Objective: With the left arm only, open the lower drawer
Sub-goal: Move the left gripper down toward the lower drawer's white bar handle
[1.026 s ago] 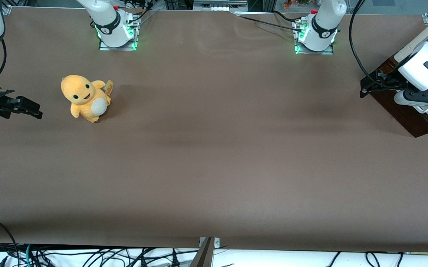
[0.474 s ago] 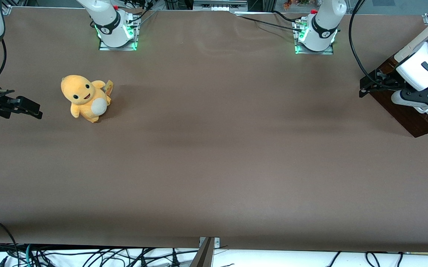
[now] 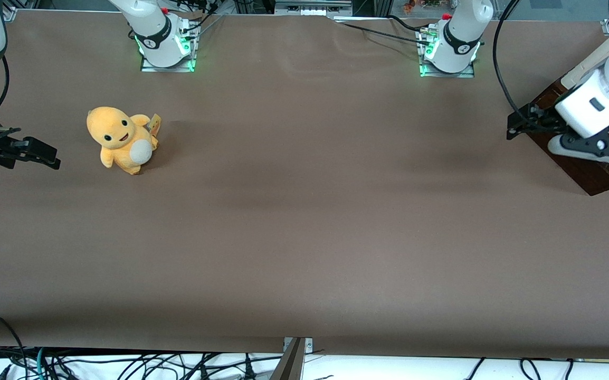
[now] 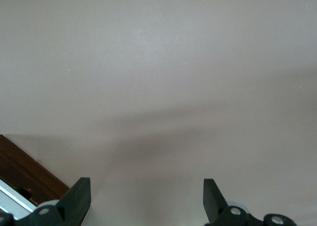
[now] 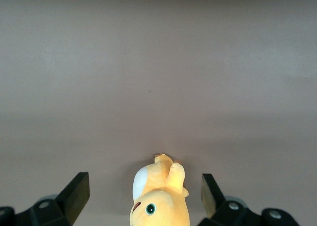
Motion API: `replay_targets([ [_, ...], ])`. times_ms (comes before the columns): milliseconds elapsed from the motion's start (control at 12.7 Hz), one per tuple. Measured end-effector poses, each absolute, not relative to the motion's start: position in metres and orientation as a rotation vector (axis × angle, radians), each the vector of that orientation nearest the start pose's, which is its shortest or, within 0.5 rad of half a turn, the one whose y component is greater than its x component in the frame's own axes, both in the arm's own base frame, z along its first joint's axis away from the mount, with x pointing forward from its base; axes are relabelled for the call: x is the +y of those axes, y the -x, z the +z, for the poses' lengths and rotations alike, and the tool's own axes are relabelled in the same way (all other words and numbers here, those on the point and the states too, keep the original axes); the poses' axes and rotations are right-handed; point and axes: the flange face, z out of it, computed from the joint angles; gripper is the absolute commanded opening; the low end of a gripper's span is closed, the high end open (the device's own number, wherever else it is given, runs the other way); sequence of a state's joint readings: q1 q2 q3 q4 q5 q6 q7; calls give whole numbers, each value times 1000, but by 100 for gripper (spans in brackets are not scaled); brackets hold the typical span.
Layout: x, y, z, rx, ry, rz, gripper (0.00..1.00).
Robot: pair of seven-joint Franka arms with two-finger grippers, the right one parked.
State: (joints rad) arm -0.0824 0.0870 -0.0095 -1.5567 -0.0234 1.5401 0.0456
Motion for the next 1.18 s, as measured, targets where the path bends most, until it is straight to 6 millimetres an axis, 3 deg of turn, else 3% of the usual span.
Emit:
replay_targets([
  [316,-49,-578,568,197,3150,197,100],
  [789,-40,-568,561,192,3053,338,100],
  [947,-35,-567,548,148,2958,412,100],
  [1184,-26,-573,514,57,2811,516,100],
])
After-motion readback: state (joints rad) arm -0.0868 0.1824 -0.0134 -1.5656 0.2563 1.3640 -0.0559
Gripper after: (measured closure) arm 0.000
